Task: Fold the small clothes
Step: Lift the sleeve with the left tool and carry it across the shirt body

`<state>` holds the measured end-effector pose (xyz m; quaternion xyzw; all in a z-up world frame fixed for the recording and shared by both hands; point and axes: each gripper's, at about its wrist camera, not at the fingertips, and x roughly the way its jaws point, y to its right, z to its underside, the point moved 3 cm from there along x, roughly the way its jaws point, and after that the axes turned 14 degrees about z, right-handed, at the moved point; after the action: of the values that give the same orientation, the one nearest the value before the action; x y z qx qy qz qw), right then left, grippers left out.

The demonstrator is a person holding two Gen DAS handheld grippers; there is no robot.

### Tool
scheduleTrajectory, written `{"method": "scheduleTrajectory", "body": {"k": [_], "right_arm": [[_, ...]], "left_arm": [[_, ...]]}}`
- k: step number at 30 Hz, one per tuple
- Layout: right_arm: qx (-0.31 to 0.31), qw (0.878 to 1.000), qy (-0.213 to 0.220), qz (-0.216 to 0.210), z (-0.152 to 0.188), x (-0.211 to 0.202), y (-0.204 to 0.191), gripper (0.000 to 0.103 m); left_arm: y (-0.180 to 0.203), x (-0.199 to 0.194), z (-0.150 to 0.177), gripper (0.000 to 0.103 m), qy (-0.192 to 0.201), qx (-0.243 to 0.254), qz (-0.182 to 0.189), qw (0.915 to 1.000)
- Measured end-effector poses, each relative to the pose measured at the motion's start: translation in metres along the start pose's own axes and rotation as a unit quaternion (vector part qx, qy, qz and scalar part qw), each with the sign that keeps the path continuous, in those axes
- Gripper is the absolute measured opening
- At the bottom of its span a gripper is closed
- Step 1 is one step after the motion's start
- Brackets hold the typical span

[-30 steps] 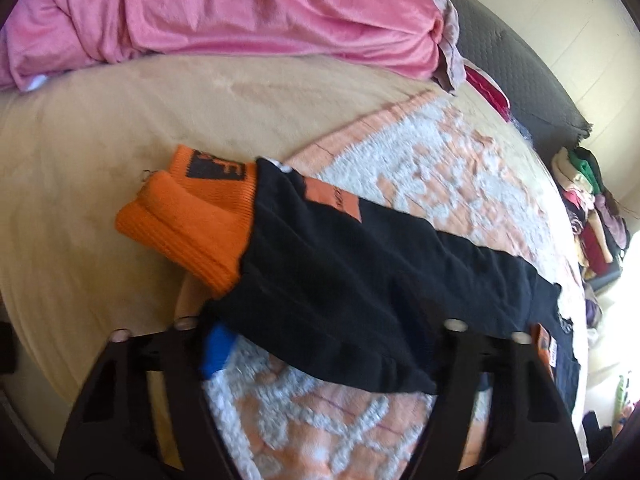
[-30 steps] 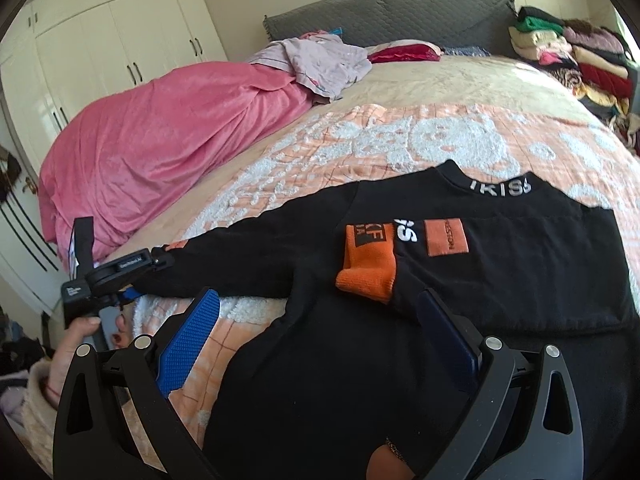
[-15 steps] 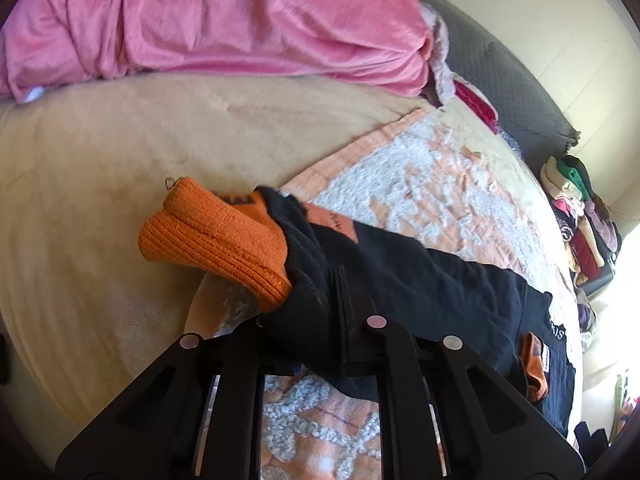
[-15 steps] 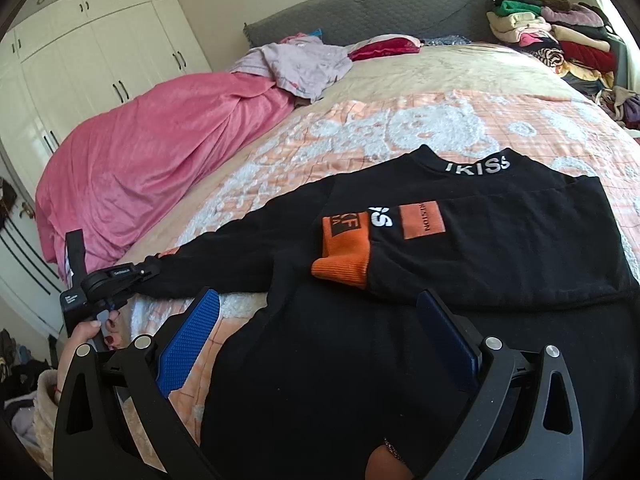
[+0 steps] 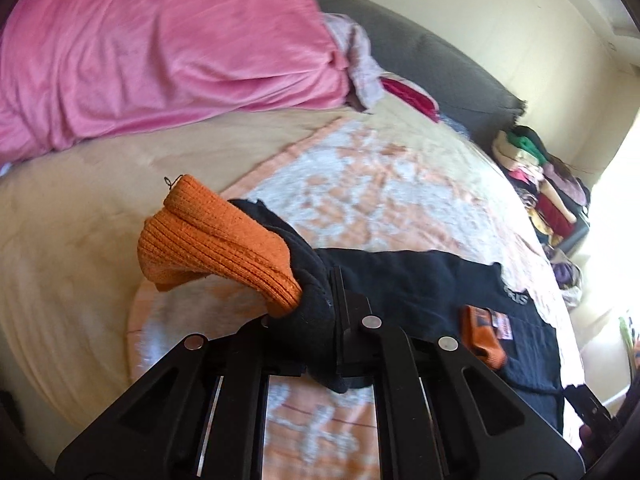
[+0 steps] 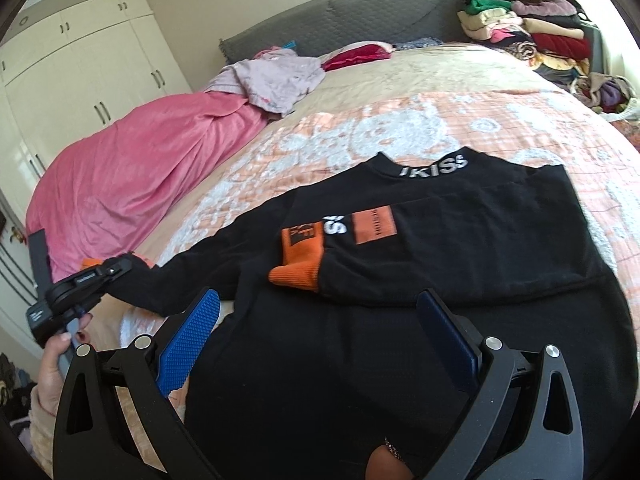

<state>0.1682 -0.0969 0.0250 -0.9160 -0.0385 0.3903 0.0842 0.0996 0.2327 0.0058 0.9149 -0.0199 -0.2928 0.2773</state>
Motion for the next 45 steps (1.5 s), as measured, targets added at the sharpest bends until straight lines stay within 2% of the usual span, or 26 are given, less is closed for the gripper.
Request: {"method": "scheduleTrajectory", "body": {"k": [8, 18, 36, 45], "right_arm": [[0.021, 1.000, 0.006, 0.017, -0.003, -0.007, 0.024, 0.098], [0.056, 0.997, 0.021, 0.039, -0.006, -0.021, 0.056, 0.098], [0.100, 0.992, 0.038, 0.069, -0.004, -0.041, 0.100, 0.098], [0.121, 0.989, 0.037, 0.083, -0.001, -0.048, 0.118, 0.098]], "left_arm": [[0.038, 0.007, 0.004, 0.003, -0.011, 0.034, 0.033, 0.9988], [0.087, 0.018, 0.013, 0.003, -0.032, 0.081, 0.078, 0.9932], [0.163, 0.044, 0.038, 0.003, -0.076, 0.141, 0.135, 0.9778], [0.201, 0.065, 0.059, 0.003, -0.113, 0.177, 0.159, 0.9647]]}}
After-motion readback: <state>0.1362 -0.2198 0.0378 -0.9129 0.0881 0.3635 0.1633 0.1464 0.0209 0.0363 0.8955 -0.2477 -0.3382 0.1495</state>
